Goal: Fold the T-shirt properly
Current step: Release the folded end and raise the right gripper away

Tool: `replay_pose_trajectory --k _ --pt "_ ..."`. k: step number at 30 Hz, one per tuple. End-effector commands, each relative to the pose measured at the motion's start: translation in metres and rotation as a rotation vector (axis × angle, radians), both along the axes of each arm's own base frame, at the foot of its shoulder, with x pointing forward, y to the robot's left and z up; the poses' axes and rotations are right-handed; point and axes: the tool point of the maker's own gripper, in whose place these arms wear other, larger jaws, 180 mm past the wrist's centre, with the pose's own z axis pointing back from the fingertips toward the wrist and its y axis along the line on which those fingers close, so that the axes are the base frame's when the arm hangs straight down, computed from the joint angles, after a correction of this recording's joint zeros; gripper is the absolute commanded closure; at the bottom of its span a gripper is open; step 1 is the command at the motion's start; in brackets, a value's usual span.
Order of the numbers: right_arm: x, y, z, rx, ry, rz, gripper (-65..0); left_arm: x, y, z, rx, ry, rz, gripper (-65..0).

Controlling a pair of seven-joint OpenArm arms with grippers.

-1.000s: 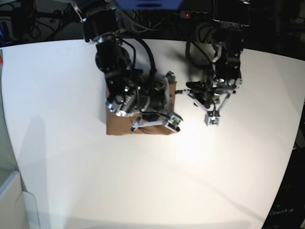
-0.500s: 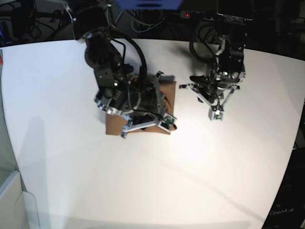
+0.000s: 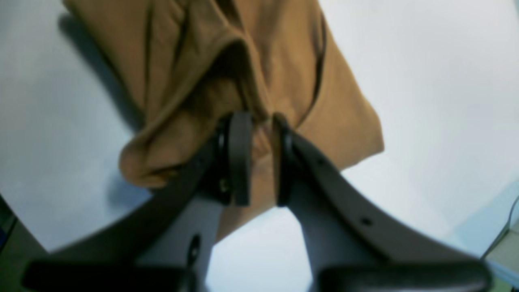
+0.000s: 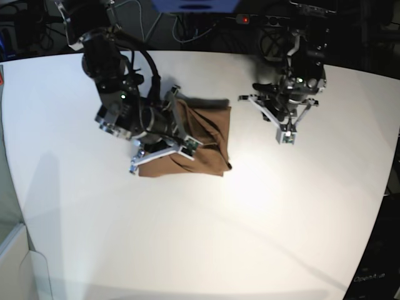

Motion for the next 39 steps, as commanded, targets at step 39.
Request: replay_pose_trajectory --k 39 --pt "0.047 -0.061 0.029 -0.159 -0.145 0.000 -7.5 -0.019 -0.054 0.020 -0.022 -0.005 -0.345 -2.0"
